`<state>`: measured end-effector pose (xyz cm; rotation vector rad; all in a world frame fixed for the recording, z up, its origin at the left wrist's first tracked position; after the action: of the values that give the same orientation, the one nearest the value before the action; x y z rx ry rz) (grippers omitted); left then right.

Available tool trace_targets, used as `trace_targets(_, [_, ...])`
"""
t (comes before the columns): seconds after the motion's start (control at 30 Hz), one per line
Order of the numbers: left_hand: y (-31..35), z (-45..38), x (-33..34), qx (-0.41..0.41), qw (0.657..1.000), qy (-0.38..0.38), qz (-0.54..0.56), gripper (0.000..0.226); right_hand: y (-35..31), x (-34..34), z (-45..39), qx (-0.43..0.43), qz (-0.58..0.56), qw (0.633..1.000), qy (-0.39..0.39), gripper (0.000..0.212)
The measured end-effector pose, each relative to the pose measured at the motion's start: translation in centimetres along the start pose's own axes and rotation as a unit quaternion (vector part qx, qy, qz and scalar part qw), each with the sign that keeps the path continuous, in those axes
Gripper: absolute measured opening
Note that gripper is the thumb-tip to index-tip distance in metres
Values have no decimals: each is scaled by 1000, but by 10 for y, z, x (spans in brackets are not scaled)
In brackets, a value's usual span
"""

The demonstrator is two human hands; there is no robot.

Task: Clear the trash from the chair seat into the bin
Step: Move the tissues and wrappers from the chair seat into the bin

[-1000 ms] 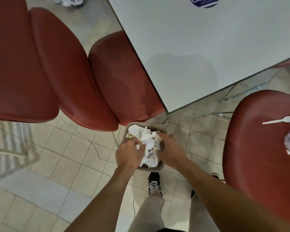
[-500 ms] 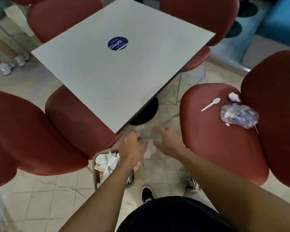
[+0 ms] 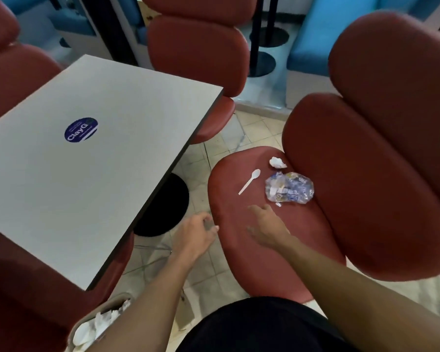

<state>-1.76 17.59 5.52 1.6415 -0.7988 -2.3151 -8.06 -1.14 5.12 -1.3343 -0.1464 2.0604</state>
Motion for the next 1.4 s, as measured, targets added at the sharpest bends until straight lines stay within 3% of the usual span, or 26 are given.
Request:
trace_targets(0.43, [101,-99,43,17,1000,-22,6,23,83,-70,-65,50,-52,997,13,52])
trace_targets(0.8, [114,-211,90,66,989,-128,-23,21,106,-76,-164,136,-104,985,16,54])
trace_targets(1.23, [104,-348,181,139,964,-219,-62,42,138,-58,-329,187,-106,974,69,54])
trace_targets(1.4, [80,-371,223,170,952,-238,-96,63,161,-46,-370,183,-72,977,83,61])
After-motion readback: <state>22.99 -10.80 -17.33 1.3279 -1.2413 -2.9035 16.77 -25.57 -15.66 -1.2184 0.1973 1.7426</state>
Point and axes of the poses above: each hand's wrist, its own z-axis away from the middle knuckle, its own x-axis out of the palm, y = z × x, the point moved 1 cm from there along -z, towards the middle knuckle, and after that the axes turned 4 degrees about z, right-handed, at the moved point
